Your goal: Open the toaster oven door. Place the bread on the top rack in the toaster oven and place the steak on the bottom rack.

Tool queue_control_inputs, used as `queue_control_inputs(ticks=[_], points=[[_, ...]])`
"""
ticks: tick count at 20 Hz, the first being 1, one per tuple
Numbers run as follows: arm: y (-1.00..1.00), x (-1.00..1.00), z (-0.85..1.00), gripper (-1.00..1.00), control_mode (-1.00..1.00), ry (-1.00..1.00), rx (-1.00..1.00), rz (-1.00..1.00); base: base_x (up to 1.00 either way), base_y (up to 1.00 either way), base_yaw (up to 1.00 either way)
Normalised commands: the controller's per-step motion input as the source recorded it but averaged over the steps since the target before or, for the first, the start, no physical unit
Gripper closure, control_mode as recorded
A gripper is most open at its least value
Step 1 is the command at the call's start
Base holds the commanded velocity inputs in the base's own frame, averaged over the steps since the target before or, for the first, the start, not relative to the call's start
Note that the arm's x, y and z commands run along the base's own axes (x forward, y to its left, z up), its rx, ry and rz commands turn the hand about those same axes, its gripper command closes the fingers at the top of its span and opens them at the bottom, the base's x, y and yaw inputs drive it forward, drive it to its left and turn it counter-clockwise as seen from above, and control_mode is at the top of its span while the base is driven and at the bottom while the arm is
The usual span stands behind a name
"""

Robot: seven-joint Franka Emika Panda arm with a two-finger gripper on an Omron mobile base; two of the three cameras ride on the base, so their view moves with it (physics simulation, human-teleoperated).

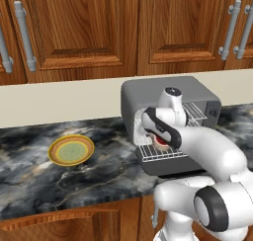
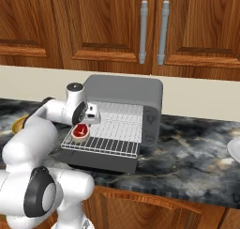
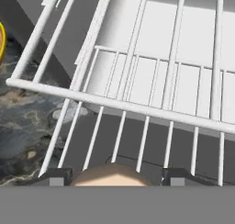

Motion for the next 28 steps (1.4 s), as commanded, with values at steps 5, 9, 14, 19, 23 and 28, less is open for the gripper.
queue_control_inputs(ticks=[5,9,14,19,23,28], points=[[-0.3,0.27,-0.09,1.0,-1.0,0.0,-0.03,-0.03,0.0,0.0,0.0],[-0.17,0.13,-0.25,1.0,-1.0,-0.01,-0.03,-0.02,0.0,0.0,0.0],[-0.18,0.1,-0.28,1.0,-1.0,-0.06,-0.05,0.0,0.0,0.0,0.0],[-0.17,0.0,-0.21,1.0,-1.0,-0.08,-0.01,0.0,0.0,0.0,0.0],[-0.09,-0.07,-0.13,1.0,-1.0,-0.08,0.0,-0.01,0.0,0.0,0.0],[-0.03,-0.21,-0.04,-1.0,-1.0,-0.04,0.0,-0.03,0.0,0.0,0.0]])
